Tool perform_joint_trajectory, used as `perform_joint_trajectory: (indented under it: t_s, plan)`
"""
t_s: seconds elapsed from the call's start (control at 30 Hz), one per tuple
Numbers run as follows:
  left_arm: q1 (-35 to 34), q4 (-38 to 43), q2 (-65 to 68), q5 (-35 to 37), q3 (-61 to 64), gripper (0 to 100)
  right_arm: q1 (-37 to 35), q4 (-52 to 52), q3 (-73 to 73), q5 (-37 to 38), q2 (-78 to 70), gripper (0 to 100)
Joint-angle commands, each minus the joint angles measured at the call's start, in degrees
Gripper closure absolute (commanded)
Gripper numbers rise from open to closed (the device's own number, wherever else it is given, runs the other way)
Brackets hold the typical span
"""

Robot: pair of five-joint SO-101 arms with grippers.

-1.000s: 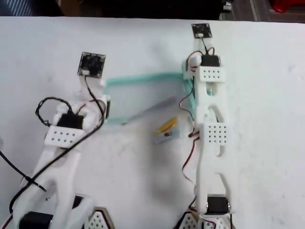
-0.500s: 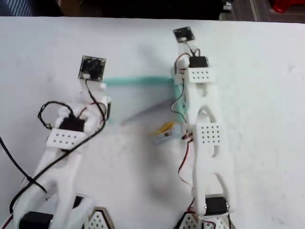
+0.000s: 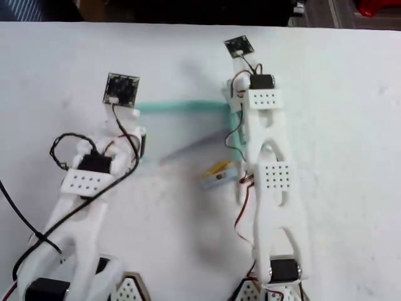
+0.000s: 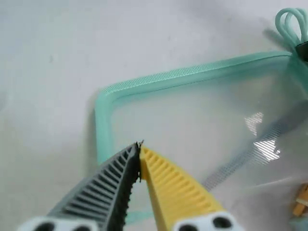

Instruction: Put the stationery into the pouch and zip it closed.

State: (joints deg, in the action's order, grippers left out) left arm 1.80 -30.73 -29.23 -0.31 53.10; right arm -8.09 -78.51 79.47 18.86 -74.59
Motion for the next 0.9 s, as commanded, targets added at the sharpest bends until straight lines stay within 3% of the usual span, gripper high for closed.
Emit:
perform_joint_trajectory:
  t_s: [0.0, 0.17, 0.37, 0.5, 0.67, 0.87]
  plan:
    - [0.48, 1.41, -0.48, 0.53, -0.62, 98, 1.01, -3.74, 3.96, 0.62, 3.65, 98.2]
    - [1.19, 0.18, -0.66, 0.62, -0.88, 97, 1.36, -11.91, 15.91, 0.53, 9.54, 98.2]
    - [5.23, -5.98, -6.37, 0.62, -1.05, 81, 0.92, -14.64, 13.98, 0.62, 20.62, 98.2]
    - [8.13, -10.02, -14.37, 0.09, 1.49, 82, 0.92, -17.63, 14.33, 0.62, 24.75, 98.2]
    - [10.24, -7.21, -28.09, -4.48, 10.37, 82, 1.10, -20.00, 14.33, 0.62, 30.64, 98.2]
    - [10.68, -6.68, -44.26, -4.75, 17.67, 82, -0.57, -20.18, 13.80, 0.62, 39.16, 98.2]
